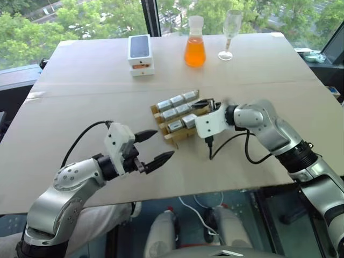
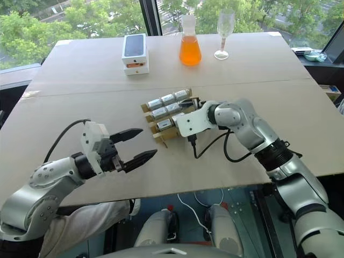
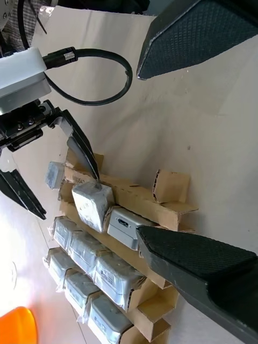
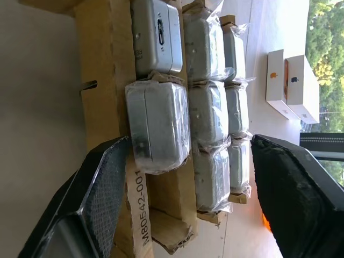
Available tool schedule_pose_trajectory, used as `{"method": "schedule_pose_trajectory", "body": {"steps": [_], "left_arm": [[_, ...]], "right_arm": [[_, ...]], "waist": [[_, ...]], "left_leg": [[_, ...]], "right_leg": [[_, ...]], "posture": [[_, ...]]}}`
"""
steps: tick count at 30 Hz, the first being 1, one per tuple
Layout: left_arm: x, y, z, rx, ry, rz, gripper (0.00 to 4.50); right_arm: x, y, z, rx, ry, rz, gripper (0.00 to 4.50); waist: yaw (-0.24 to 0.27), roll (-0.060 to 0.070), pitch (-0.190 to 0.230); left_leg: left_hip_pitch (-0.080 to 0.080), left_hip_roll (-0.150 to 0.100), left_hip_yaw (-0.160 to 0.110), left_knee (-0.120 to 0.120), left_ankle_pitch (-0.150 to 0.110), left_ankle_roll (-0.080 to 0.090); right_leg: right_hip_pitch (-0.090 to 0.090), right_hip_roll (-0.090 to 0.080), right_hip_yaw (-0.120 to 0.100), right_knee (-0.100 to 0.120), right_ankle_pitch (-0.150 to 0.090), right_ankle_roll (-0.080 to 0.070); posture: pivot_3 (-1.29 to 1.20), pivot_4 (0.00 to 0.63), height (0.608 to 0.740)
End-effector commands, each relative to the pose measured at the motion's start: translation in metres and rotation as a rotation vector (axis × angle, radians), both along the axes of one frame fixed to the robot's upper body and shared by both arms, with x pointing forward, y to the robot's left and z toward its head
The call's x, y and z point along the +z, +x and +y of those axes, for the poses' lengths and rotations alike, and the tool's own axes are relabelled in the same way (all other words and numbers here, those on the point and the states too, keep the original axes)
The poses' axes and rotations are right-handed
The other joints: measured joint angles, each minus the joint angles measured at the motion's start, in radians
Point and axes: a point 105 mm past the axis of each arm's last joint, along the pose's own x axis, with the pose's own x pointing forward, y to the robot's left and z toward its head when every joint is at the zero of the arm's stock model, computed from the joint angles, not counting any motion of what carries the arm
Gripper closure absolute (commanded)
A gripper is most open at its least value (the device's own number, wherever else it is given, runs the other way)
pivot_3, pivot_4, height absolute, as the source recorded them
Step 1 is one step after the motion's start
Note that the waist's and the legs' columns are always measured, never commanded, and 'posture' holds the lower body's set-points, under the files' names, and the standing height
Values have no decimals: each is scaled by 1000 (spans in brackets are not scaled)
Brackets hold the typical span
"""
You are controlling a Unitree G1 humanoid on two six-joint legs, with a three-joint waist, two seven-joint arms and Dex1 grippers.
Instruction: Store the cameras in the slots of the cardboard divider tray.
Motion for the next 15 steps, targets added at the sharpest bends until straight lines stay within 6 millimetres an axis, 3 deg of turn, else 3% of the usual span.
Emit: {"method": "schedule_pose_trajectory", "body": {"steps": [1, 15], "left_arm": [[10, -3, -1, -8, 6, -50, 0], [12, -2, 0, -9, 10, -54, 0]], "right_arm": [[14, 1, 0, 21, 16, -42, 869], [17, 7, 9, 30, 39, -76, 869]], "waist": [[0, 0, 0], [0, 0, 0]], "left_leg": [[0, 0, 0, 0, 0, 0], [0, 0, 0, 0, 0, 0]], "right_leg": [[0, 0, 0, 0, 0, 0], [0, 0, 0, 0, 0, 0]], "posture": [[0, 150, 740], [0, 150, 740]]}}
